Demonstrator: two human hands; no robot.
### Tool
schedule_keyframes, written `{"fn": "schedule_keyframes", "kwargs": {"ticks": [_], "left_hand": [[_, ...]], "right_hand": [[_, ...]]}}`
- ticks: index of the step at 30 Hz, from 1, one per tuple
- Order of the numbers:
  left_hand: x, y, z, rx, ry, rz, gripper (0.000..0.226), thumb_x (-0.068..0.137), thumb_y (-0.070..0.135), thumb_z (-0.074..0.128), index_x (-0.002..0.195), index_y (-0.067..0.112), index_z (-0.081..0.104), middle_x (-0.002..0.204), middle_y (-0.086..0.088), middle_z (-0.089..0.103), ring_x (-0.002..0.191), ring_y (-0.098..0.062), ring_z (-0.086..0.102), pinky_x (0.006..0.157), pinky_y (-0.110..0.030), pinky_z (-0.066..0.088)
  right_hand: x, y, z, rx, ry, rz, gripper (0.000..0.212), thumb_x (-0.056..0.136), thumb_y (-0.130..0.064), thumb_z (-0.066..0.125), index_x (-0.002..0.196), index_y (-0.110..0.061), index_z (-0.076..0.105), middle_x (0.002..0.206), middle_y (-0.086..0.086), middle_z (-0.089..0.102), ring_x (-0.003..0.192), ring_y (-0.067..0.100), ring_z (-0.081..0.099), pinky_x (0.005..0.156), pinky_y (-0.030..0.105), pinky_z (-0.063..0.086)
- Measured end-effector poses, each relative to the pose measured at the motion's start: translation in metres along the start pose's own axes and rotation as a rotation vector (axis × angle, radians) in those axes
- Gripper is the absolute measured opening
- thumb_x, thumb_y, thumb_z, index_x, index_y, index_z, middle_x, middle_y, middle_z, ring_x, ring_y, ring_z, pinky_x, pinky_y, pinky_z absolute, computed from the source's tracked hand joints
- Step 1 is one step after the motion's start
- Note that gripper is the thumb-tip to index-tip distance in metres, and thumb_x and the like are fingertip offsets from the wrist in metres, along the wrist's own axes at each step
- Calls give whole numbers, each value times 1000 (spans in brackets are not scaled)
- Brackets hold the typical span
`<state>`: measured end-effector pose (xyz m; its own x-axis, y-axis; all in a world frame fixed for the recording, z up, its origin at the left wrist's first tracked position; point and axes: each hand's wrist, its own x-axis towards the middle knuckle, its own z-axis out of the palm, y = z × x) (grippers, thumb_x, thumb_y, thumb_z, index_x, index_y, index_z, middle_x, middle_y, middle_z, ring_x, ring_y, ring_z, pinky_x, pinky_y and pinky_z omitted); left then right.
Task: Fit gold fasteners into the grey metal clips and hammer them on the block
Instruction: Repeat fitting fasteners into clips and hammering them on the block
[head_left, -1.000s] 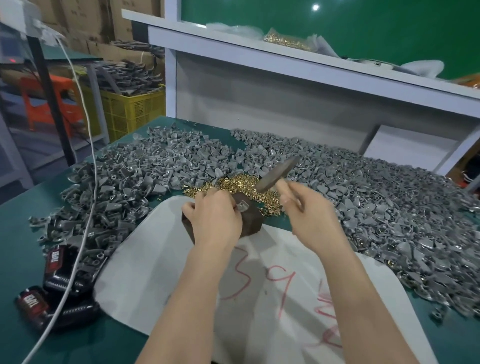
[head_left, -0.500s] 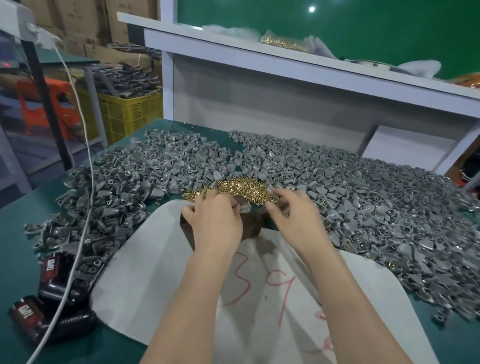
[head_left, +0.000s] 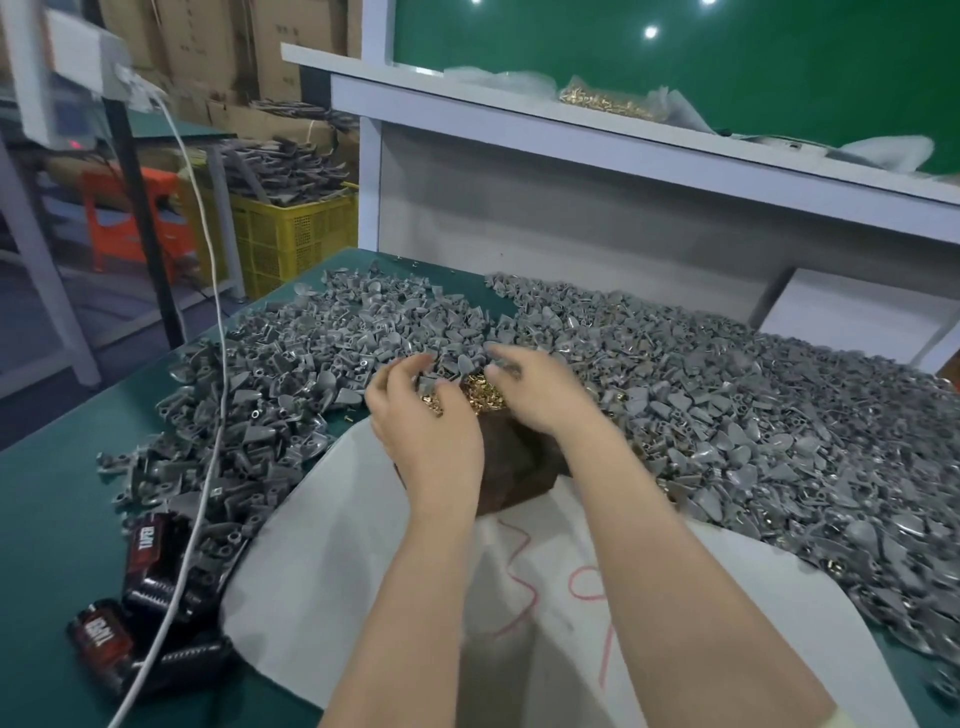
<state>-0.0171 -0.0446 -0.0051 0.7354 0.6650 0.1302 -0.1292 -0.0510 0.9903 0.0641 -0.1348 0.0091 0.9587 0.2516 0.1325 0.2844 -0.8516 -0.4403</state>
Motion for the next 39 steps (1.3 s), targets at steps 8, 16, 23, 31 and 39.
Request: {"fn": "schedule_keyframes", "kwargs": {"ticks": [8,16,23,31,39], "left_hand": [[-1,-2,1,11,54,64,25,92,5,47,112,15,57,133,-1,39,125,-18,38,108,-34,30],[-1,-2,1,2,58,75,26,91,3,47,113,11,60,132,-2,41,124,-19,41,107,-36,31],[-7,0,4,104,-78,206,27,91,7,51,112,22,60,121,0,55,119,-20,45,104,-40,34],[-12,-4,8,128,-357,361,17,90,15,61,105,24,62,102,10,61,90,-1,54,82,-15,40],[-12,-7,11,92,-381,304,19,89,9,61,98,27,61,90,14,62,84,6,56,79,-10,44]], "right_hand": [[36,-26,37,-152,-317,172,45,99,-46,36,105,-9,61,115,13,59,111,28,52,106,48,33],[24,-12,21,395,151,141,20,91,-18,60,108,-10,64,111,7,66,101,20,60,91,29,46],[-30,6,-21,980,83,95,12,92,-1,54,87,-10,62,75,3,66,65,8,64,65,20,53],[-59,9,-42,1019,-32,185,17,95,-8,52,80,-6,60,58,-1,57,49,7,48,51,18,41],[-59,3,-44,884,-47,194,16,95,-12,53,82,-7,61,59,-1,58,51,9,48,54,21,39]]}}
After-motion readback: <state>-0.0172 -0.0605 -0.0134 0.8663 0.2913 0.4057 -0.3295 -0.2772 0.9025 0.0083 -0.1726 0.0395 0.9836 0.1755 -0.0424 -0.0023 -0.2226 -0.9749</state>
